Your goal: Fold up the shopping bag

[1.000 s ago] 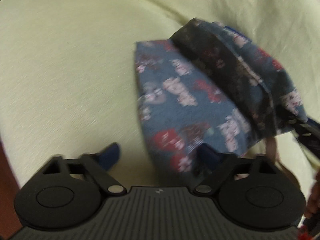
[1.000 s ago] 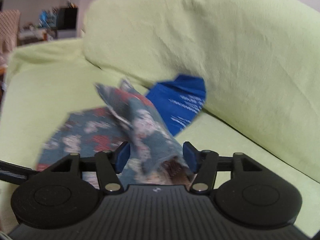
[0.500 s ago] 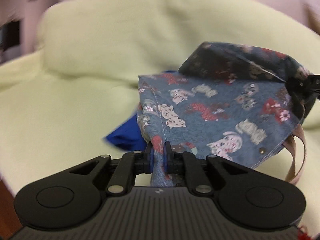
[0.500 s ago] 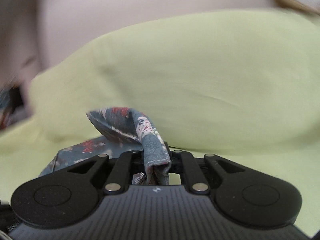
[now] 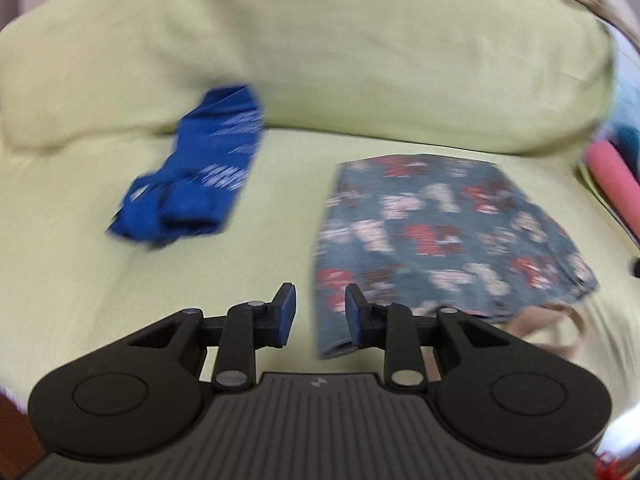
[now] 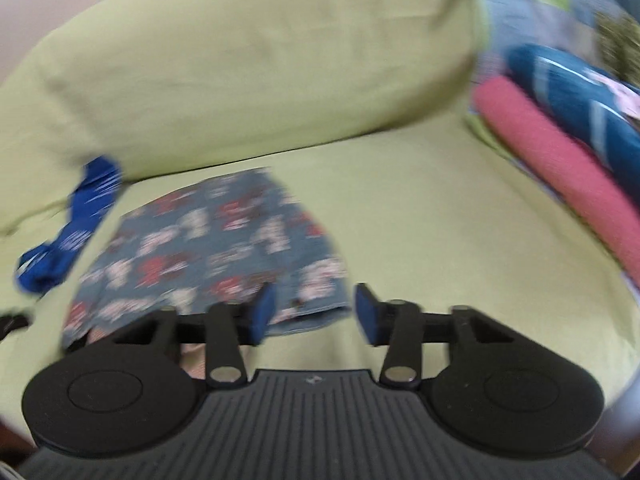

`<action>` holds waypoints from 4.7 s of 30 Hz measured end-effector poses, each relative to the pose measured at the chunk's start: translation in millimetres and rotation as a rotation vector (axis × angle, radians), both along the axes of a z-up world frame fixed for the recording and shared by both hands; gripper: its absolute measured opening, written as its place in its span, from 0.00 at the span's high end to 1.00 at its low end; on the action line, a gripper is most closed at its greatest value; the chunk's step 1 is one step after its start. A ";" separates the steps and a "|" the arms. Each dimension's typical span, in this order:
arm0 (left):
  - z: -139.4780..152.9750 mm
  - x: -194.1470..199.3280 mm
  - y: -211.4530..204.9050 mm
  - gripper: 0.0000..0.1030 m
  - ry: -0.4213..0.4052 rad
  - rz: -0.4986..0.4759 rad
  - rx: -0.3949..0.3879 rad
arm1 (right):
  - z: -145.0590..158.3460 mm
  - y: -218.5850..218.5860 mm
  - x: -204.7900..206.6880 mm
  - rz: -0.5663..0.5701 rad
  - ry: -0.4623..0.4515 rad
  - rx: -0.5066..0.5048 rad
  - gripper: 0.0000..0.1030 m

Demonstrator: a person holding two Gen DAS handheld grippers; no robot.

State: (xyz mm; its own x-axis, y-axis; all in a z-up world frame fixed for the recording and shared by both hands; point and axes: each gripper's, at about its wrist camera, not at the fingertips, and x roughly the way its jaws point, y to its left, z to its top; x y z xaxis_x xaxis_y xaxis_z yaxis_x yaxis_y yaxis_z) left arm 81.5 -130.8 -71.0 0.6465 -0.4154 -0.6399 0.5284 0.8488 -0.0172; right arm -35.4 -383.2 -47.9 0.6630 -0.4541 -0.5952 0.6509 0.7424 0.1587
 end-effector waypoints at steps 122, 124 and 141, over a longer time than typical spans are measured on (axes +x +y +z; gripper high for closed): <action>-60.1 183.0 -113.9 0.88 0.289 -0.193 -0.170 | -52.4 -173.0 90.3 -0.010 -0.177 0.402 0.90; -47.5 175.6 -110.7 0.90 0.194 -0.199 -0.215 | -37.1 -175.2 103.6 0.018 -0.171 0.288 0.90; 14.2 26.8 -108.6 0.65 -0.208 -0.267 -0.024 | 0.3 -67.7 37.9 0.110 -0.193 -0.007 0.75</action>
State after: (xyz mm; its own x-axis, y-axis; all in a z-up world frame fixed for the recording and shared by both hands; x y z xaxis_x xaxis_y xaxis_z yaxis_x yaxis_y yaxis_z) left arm 108.3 -239.5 -56.8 0.6282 -0.6013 -0.4938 0.7266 0.6803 0.0960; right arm 2.5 -450.9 -47.6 0.8102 -0.3760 -0.4497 0.5237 0.8090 0.2670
